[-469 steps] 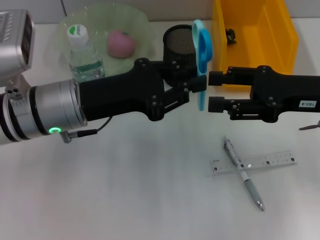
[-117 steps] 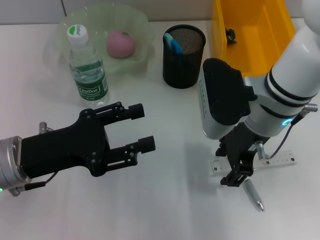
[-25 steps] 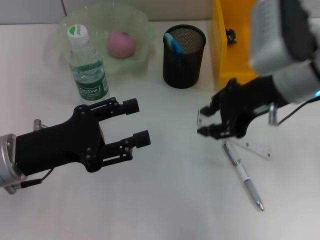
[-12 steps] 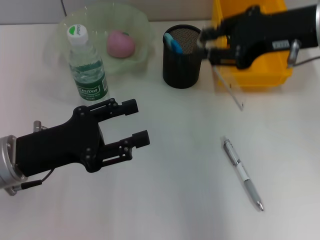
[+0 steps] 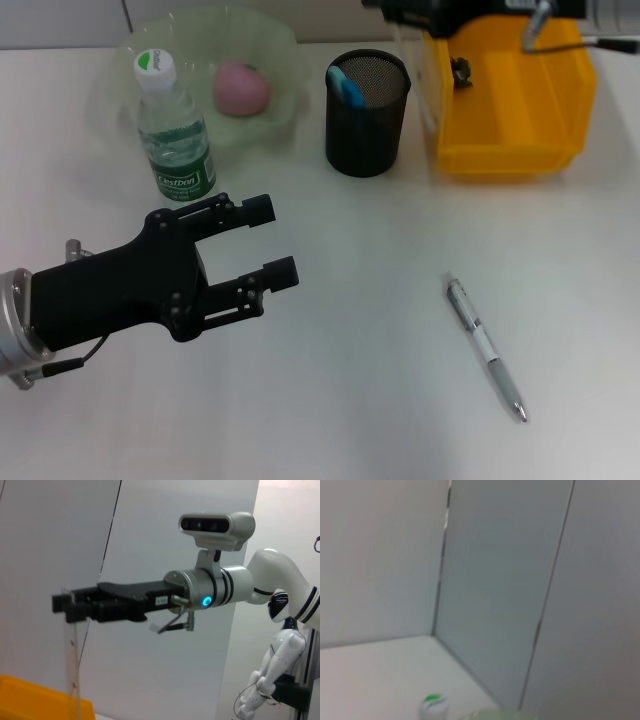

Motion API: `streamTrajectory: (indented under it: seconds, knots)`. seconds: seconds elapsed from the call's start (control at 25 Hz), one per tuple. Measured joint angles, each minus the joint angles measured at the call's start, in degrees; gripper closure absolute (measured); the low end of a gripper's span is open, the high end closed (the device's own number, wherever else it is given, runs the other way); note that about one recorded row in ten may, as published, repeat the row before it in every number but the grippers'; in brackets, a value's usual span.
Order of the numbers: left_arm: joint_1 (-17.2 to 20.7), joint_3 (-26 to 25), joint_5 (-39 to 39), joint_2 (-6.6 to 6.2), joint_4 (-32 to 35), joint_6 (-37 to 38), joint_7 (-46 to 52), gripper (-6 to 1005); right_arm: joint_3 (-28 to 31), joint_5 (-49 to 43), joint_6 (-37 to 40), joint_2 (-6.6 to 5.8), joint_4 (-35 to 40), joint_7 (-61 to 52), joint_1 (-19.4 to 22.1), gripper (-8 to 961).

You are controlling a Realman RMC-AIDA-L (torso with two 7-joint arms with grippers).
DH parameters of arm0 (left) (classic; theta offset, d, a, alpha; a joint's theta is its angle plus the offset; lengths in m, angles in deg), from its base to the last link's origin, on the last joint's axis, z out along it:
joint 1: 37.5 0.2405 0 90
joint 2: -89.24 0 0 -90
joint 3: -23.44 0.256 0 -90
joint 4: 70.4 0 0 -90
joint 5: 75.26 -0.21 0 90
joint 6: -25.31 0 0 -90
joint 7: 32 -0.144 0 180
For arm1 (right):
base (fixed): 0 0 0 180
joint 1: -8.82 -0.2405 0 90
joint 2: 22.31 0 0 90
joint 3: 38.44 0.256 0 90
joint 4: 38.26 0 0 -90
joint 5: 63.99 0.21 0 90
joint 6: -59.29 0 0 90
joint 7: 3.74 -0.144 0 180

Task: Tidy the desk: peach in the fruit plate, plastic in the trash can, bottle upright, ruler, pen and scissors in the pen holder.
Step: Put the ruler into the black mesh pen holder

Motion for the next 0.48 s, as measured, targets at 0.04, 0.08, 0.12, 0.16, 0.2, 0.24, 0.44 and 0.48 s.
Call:
streamTrajectory:
  seconds: [0.04, 0.08, 0.12, 0.16, 0.2, 0.24, 0.44, 0.48]
  knots:
    - [-0.02, 0.00, 0.02, 0.01, 0.00, -0.02, 0.00, 296, 0.00, 0.00, 0.00, 0.00, 0.00, 0.00, 0.00, 569]
    - [-0.04, 0.00, 0.03, 0.02, -0.01, -0.07, 0.00, 296, -1.03, 0.04, -2.18, 0.00, -0.13, 0.02, 0.00, 569]
    - [-0.07, 0.00, 0.03, 0.05, -0.04, -0.16, 0.00, 296, -2.08, 0.06, -4.40, 0.00, -0.27, 0.03, 0.07, 569]
    - [-0.08, 0.00, 0.05, 0.08, -0.15, -0.24, -0.01, 296, -3.14, 0.07, -6.78, 0.00, -0.58, 0.03, 0.18, 570]
    - [-0.10, -0.13, 0.09, 0.10, -0.53, -0.31, -0.01, 296, -5.15, 0.09, -10.48, 0.00, -1.33, 0.04, 0.27, 570]
    - [-0.10, -0.13, 0.09, 0.10, -0.53, -0.31, -0.01, 296, -5.15, 0.09, -10.48, 0.00, -1.33, 0.04, 0.27, 570]
    - [-0.20, -0.74, 0.12, 0.11, -1.49, -0.31, -0.01, 296, -9.16, 0.10, -18.34, 0.00, -4.25, 0.54, 0.13, 570]
    - [-0.24, -0.85, 0.12, 0.09, -1.53, -0.31, -0.01, 296, -10.16, 0.10, -20.42, 0.00, -5.12, 0.55, 0.04, 570]
